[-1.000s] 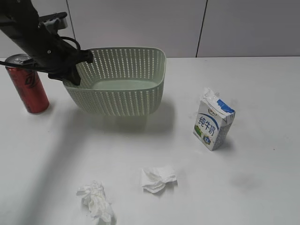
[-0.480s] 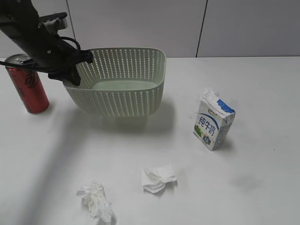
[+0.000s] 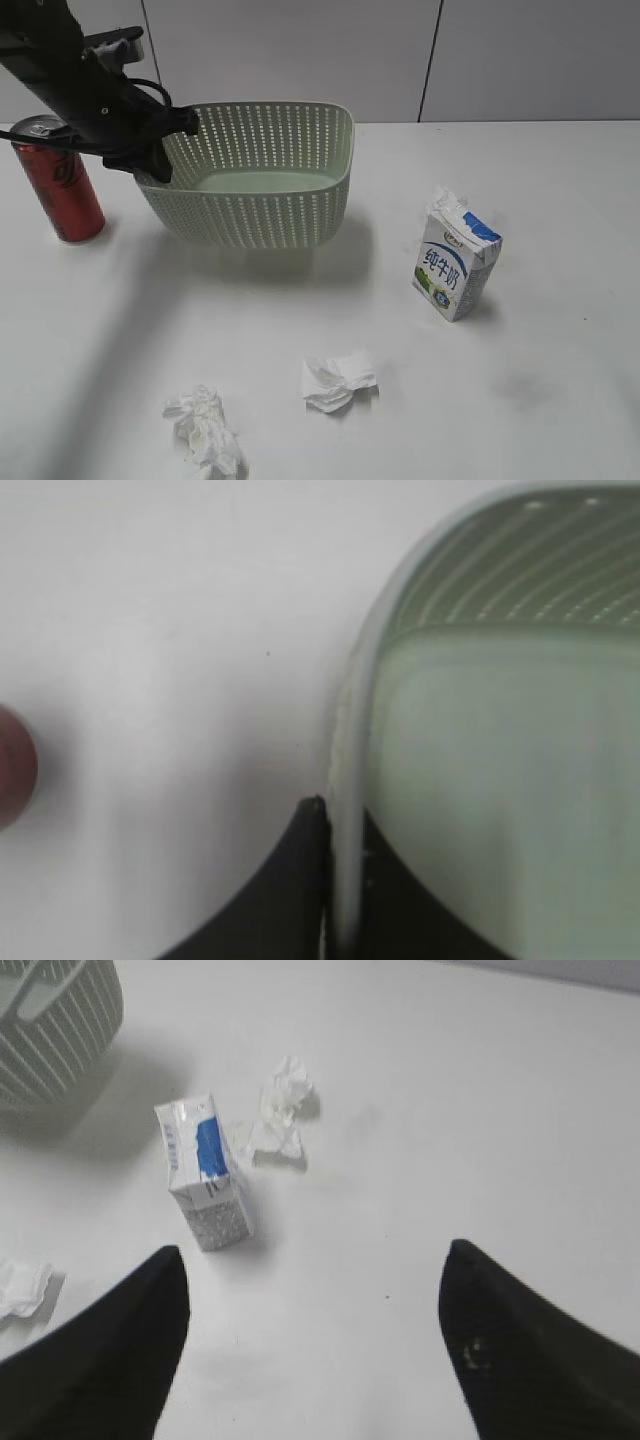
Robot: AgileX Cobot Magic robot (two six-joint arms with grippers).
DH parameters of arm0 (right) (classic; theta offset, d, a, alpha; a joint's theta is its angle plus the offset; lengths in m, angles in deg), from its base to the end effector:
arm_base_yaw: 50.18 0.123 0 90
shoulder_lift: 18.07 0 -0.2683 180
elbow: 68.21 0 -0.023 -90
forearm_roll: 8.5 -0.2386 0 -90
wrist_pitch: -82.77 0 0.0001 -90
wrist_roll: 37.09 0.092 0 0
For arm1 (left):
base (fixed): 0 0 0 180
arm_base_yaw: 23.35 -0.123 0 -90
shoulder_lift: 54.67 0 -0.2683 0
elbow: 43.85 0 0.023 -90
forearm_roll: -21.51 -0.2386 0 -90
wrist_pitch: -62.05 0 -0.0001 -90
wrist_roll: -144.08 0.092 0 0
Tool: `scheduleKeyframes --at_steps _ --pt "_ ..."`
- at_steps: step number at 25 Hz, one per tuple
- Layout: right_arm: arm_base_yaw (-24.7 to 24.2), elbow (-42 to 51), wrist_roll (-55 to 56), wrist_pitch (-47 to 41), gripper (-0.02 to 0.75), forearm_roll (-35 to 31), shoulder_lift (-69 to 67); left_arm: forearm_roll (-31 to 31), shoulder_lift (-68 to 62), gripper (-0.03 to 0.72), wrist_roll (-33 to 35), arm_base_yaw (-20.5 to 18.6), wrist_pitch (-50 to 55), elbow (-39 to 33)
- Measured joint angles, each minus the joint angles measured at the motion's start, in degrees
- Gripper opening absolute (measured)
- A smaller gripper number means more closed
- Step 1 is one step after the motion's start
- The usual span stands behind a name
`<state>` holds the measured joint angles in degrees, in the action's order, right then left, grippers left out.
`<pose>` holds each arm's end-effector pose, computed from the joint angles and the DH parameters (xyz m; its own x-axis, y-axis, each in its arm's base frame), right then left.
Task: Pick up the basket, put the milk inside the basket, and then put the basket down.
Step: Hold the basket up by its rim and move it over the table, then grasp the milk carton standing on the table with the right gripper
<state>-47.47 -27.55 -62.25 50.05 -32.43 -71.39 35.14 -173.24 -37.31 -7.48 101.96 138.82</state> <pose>0.1522 0.0274 0.2938 -0.5440 -0.1056 -0.8324 -0.2722 0.9606 0.0561 0.3726 -0.1204 0.1926 -0.9216 0.0496 -0.3851 0.1444 0.9644 -0.2214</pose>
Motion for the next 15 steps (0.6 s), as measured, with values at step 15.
scheduleKeyframes --at_steps 15 --pt "7.60 -10.40 1.48 0.75 0.587 2.47 -34.96 0.00 0.00 0.004 0.00 0.00 0.32 0.00"
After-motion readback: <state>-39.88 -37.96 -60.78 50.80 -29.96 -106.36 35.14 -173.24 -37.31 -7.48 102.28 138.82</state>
